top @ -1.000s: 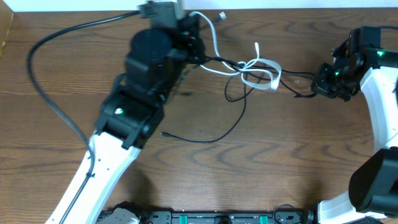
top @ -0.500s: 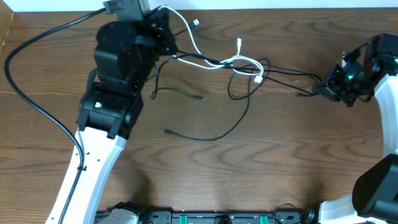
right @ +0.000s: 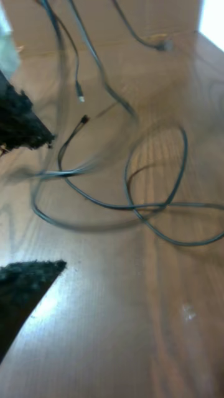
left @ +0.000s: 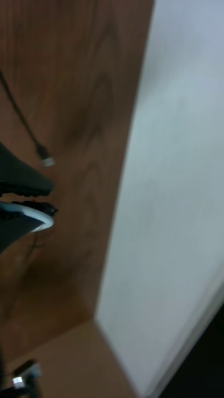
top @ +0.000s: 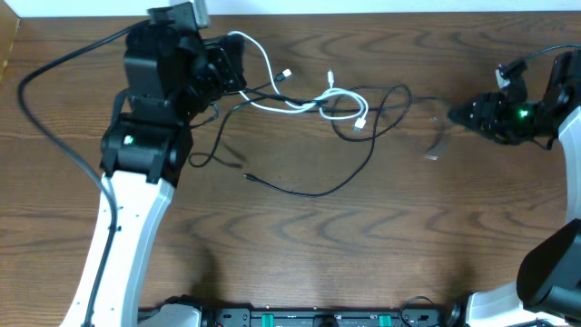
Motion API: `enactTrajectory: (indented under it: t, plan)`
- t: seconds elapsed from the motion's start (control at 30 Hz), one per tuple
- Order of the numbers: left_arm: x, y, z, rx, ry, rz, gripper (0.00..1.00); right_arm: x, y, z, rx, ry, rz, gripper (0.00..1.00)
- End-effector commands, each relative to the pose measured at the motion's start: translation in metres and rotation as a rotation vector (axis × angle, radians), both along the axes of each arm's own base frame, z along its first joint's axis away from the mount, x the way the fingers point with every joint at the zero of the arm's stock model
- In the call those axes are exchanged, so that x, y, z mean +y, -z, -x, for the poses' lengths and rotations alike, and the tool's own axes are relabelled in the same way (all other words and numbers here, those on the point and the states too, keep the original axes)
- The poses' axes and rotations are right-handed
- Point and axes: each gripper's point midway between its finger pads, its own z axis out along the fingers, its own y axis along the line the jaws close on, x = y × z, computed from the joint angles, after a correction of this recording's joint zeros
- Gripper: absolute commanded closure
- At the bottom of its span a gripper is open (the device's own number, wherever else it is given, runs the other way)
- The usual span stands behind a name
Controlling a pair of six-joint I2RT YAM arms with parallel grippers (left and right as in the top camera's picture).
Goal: Untangle cables
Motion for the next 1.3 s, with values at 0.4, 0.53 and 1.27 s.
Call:
enactTrajectory:
  t: [0.4, 0.53, 1.27]
  plan:
    - [-0.058, -0.001, 0.0, 0.004, 0.251, 0.096, 0.92, 0.1, -0.056, -0.01, -0.175, -0.293, 0.016, 0.31]
    - [-0.06, -0.003, 0.0, 0.026, 0.235, 0.144, 0.92, 0.13, -0.06, -0.009, -0.22, -0.37, 0.015, 0.31]
    - [-0.072, 0.031, -0.005, 0.174, 0.218, 0.19, 0.92, 0.211, -0.066, 0.011, -0.319, -0.585, 0.019, 0.4]
